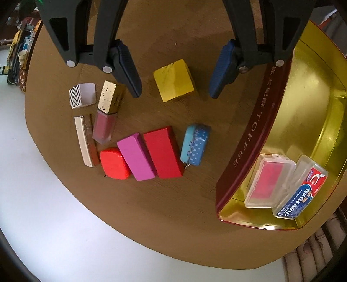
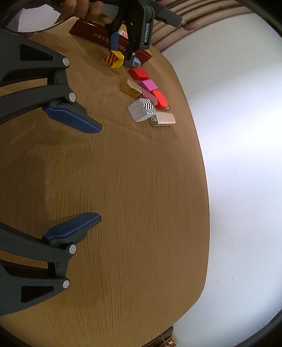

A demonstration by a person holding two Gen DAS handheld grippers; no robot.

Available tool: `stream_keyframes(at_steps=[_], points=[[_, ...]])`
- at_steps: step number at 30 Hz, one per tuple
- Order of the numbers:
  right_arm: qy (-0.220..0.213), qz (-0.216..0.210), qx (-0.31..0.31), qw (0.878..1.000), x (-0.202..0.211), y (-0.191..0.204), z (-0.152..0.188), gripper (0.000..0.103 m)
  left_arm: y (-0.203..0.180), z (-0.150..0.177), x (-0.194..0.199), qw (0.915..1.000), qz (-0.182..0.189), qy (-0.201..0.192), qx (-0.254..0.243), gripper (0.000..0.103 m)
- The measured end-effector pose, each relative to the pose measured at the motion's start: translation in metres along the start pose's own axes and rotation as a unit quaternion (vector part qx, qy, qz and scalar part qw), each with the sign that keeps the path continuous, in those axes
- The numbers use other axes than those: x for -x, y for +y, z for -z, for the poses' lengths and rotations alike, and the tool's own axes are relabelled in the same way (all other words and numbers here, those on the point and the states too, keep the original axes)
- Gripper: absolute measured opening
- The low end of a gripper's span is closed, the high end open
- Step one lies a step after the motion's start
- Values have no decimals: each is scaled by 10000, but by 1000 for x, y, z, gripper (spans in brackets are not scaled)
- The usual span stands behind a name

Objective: Organize rigid objects
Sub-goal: 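Grasp the yellow cube with the left gripper, then lift the yellow cube with the left gripper while the right gripper grasps the chevron cube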

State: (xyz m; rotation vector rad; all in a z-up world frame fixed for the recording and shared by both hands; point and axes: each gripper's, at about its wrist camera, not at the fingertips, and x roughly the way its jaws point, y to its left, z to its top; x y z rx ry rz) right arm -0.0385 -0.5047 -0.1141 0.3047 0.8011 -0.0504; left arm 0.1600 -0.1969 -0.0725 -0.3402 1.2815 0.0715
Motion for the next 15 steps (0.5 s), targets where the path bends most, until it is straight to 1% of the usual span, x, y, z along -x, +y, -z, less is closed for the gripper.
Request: stream_keyframes(at_steps=[4, 5, 6, 7, 8, 10, 15], points=[[-3, -36, -52, 10000, 1, -2, 0, 73, -4, -2, -8, 10000, -28, 6, -15, 66], [-4, -45, -61, 10000, 1, -3, 1, 73, -5, -2, -10, 10000, -9, -12, -4, 63], [1, -56, -70, 10000, 0, -4, 1, 73, -4, -1, -11, 10000, 24, -7, 10, 51], [3, -56, -82, 10000, -1, -5, 1, 73, -3, 0, -14, 10000, 23, 61, 27, 43], [4, -55, -95, 9999, 1, -6, 1, 73, -1, 2, -16, 9999, -2, 129, 66, 37], [15, -64, -117, 9999, 1, -6, 1, 73, 1, 5, -12, 9999, -78, -6, 67, 30], [27, -52, -125, 9999, 0, -5, 1, 73, -4, 14, -7, 9998, -105, -92, -159, 30]])
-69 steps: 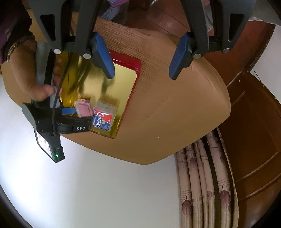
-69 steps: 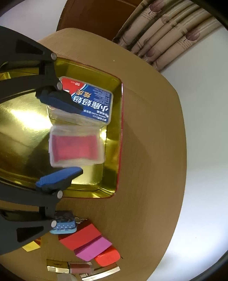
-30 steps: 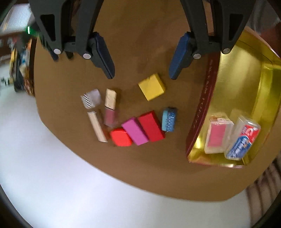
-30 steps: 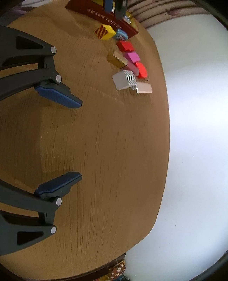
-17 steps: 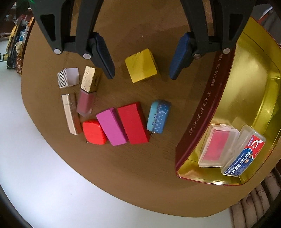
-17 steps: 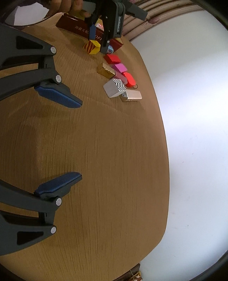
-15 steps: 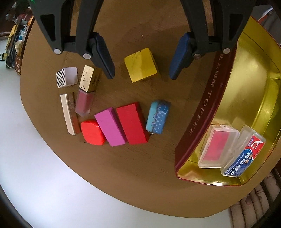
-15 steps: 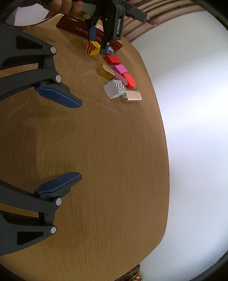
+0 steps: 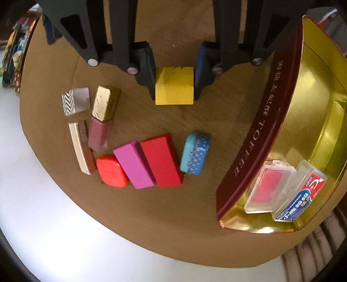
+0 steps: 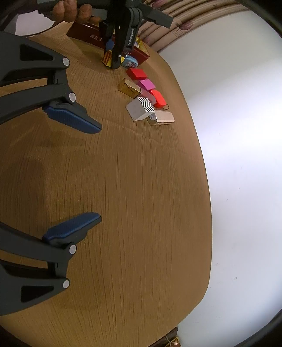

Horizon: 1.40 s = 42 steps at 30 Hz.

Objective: Organize rigid objects
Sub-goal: 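Lift the yellow cube with the left gripper while the right gripper grasps the chevron cube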

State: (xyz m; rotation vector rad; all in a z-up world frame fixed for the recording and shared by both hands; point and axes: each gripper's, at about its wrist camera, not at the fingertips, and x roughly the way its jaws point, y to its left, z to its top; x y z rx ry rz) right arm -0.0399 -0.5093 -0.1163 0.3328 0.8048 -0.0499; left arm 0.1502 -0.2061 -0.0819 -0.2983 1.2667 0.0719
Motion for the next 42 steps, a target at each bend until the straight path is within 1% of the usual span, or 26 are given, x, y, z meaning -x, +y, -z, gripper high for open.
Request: stream_keyframes(at_steps=[4, 7, 11, 12, 16, 17, 18, 19, 20, 21, 22, 27, 34, 35, 37, 38, 42], points=[[-1, 36, -16, 10000, 0, 0, 0, 73, -16, 19, 15, 9989, 116, -103, -435, 30], [9, 66, 35, 10000, -1, 3, 0, 73, -22, 34, 29, 9972, 247, -192, -672, 30], [-14, 46, 313, 9995, 1, 14, -2, 73, -25, 51, 47, 9944, 368, -286, -948, 30], [-28, -11, 420, 9991, 1, 20, -3, 73, -24, 55, 51, 9936, 381, -308, -1019, 30], [-48, -543, 745, 9957, 2, 46, -14, 73, -23, 69, 65, 9909, 429, -386, -1213, 30], [-52, -646, 835, 9944, 1, 54, -18, 73, -22, 69, 68, 9905, 440, -394, -1242, 30], [-26, -747, 961, 9926, -3, 62, -22, 70, -20, 73, 71, 9901, 461, -412, -1256, 30], [-21, -763, 1075, 9913, -7, 70, -26, 66, -16, 74, 75, 9898, 476, -425, -1271, 30], [-1, -719, 1163, 9906, -12, 77, -30, 57, -12, 76, 81, 9894, 491, -436, -1298, 30], [65, -692, 1244, 9898, -19, 83, -34, 55, -5, 78, 89, 9889, 499, -447, -1324, 30], [142, -713, 1280, 9891, -26, 88, -38, 54, 0, 73, 93, 9888, 503, -464, -1328, 30], [296, -645, 1463, 9867, -47, 103, -51, 55, 10, 77, 112, 9873, 465, -647, -1378, 30], [472, -557, 1590, 9846, -70, 114, -57, 54, 25, 69, 125, 9874, 466, -756, -1309, 30], [509, -546, 1604, 9842, -73, 115, -58, 53, 28, 68, 127, 9876, 469, -775, -1281, 30], [671, -527, 1596, 9835, -83, 115, -58, 28, 32, 65, 130, 9876, 441, -813, -1268, 30], [722, -533, 1577, 9834, -87, 115, -58, 27, 34, 65, 131, 9876, 432, -830, -1257, 30], [681, -563, 1537, 9842, -86, 115, -57, 27, 49, 58, 137, 9886, 366, -894, -1154, 30]])
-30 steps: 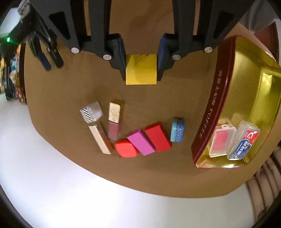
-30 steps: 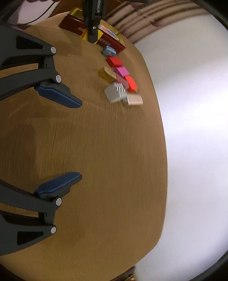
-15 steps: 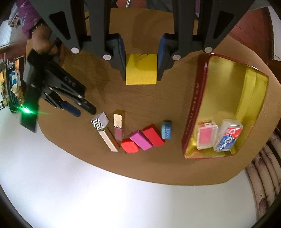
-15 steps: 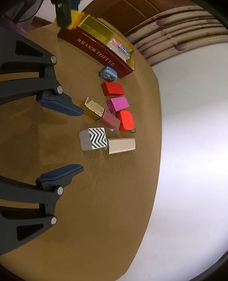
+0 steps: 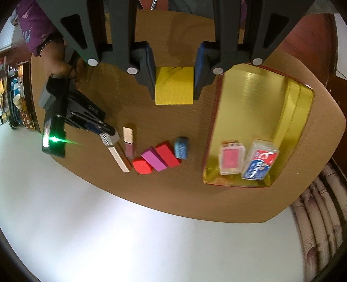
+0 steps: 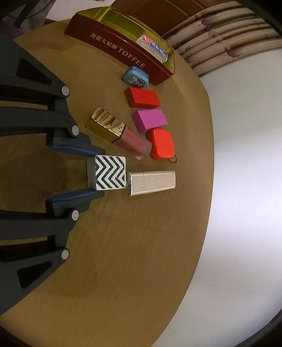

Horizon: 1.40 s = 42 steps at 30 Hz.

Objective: Organize rigid objects
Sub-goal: 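Lift the yellow cube with the left gripper while the right gripper grasps the chevron cube, then lower the yellow cube into the tin tray and open the left gripper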

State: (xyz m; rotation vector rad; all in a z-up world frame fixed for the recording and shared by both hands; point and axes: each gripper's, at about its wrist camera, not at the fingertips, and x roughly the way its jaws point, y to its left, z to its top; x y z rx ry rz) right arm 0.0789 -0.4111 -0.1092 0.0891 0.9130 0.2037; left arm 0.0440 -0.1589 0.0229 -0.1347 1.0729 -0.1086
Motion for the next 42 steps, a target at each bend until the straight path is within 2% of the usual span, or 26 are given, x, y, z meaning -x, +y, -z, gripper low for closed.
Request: stream_keyframes(at_steps=[8, 10, 12, 16, 23, 28, 42], points=[[-432, -238, -198, 9986, 49, 7, 20, 27, 77, -15, 17, 9982, -426, -206, 369, 30], [-560, -363, -206, 9976, 63, 15, 23, 27, 94, -21, 13, 9969, -639, -220, 397, 30], [-653, -501, -181, 9964, 74, 25, 22, 27, 107, -26, 5, 9972, -639, -170, 356, 30], [-757, -827, -17, 9937, 89, 55, 10, 27, 118, -30, -14, 9959, -864, -200, 163, 30], [-812, -1133, 404, 9894, 97, 108, -2, 27, 131, -33, -51, 9970, -704, -50, -305, 30], [-770, -1218, 553, 9880, 92, 132, -5, 27, 136, -32, -70, 9951, -767, 33, -617, 30], [-630, -1281, 828, 9863, 82, 170, -10, 27, 153, -30, -94, 9948, -628, -2, -797, 30]])
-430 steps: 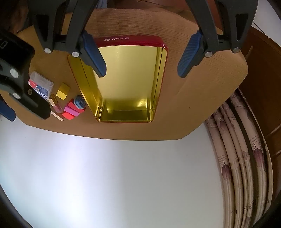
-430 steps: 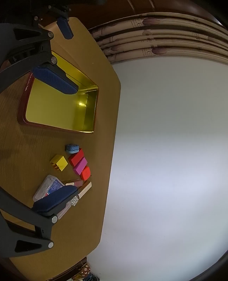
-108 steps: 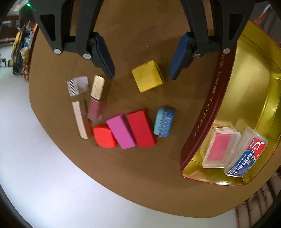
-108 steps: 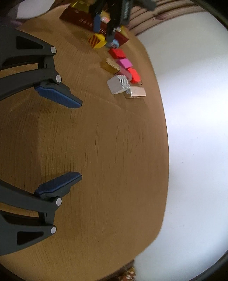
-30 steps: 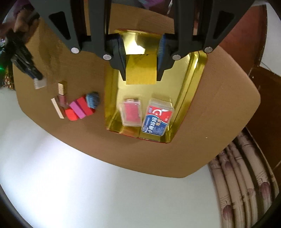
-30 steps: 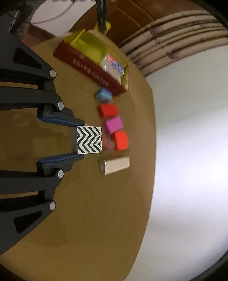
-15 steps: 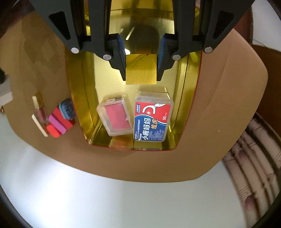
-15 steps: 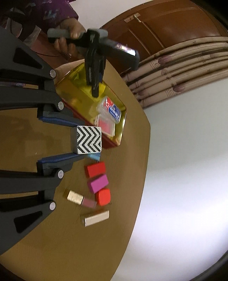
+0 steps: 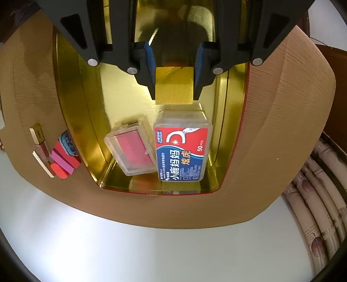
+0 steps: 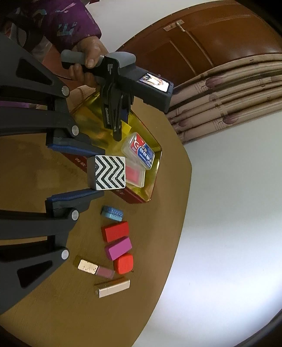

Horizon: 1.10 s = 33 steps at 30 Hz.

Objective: Organize rigid objects
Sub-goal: 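Lower the yellow cube into the tin tray and open the left gripper, then place the chevron cube into the tin tray beside the yellow cube and release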

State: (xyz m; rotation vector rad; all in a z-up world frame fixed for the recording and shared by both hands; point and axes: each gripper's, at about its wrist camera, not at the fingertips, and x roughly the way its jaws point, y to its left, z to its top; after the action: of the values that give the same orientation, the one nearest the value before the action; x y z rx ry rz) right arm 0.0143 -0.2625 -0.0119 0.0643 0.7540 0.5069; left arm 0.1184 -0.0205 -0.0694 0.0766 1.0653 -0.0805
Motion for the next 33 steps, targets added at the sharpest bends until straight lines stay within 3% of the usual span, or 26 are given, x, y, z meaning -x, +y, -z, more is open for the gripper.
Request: stream_keyframes(at_steps=[19, 33], points=[[46, -7, 141, 9999, -4, 16, -4, 27, -7, 3, -3, 9994, -188, -118, -251, 31], [32, -37, 179, 9998, -4, 21, -8, 27, -6, 2, 9, 9995, -113, -195, -235, 32]])
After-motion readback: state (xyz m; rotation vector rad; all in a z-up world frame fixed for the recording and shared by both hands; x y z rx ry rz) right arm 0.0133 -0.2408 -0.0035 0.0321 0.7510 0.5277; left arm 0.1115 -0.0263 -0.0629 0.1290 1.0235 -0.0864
